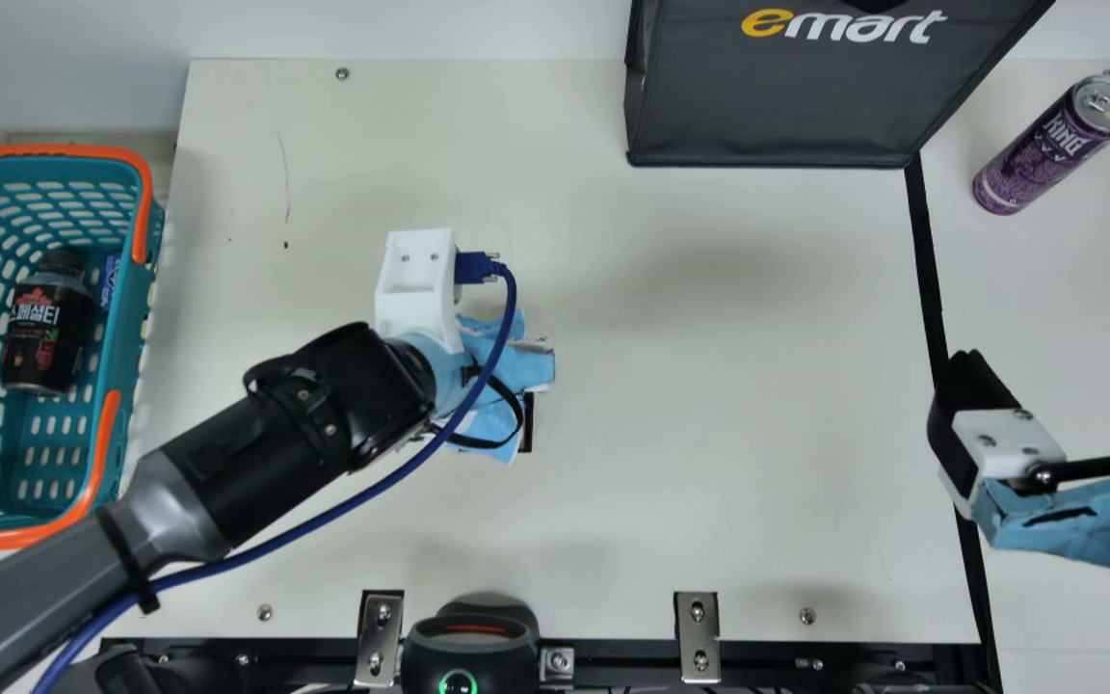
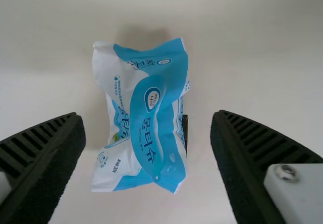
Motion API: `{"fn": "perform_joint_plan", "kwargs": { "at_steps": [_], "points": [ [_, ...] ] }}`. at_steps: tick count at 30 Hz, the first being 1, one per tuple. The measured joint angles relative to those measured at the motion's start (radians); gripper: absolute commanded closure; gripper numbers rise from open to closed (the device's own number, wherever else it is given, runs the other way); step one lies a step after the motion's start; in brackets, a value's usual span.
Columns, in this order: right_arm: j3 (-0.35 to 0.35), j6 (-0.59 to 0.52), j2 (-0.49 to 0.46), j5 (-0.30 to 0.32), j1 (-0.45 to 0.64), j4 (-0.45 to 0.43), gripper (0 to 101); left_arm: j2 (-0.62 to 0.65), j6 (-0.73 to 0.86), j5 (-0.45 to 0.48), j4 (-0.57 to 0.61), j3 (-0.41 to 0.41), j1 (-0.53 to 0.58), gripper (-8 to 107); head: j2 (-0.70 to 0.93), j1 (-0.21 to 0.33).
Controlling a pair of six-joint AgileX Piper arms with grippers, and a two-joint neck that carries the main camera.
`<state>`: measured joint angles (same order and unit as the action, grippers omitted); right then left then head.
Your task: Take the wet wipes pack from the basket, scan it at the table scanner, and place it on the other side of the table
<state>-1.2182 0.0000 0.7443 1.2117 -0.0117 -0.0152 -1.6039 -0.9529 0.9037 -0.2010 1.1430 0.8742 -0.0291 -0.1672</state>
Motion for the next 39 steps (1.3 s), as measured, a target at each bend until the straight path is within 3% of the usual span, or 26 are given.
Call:
{"fn": "perform_joint_plan", "kwargs": {
  "at_steps": [29,39],
  "points": [
    [0.000,0.000,0.000,0.000,0.000,0.000,6,-0.192,0.127,0.000,0.043,0.044,-0.011,9,0.000,0.000],
    [0.000,0.000,0.000,0.000,0.000,0.000,6,-0.203,0.158,-0.010,0.051,0.038,-0.028,76,0.000,0.000]
  ]
}}
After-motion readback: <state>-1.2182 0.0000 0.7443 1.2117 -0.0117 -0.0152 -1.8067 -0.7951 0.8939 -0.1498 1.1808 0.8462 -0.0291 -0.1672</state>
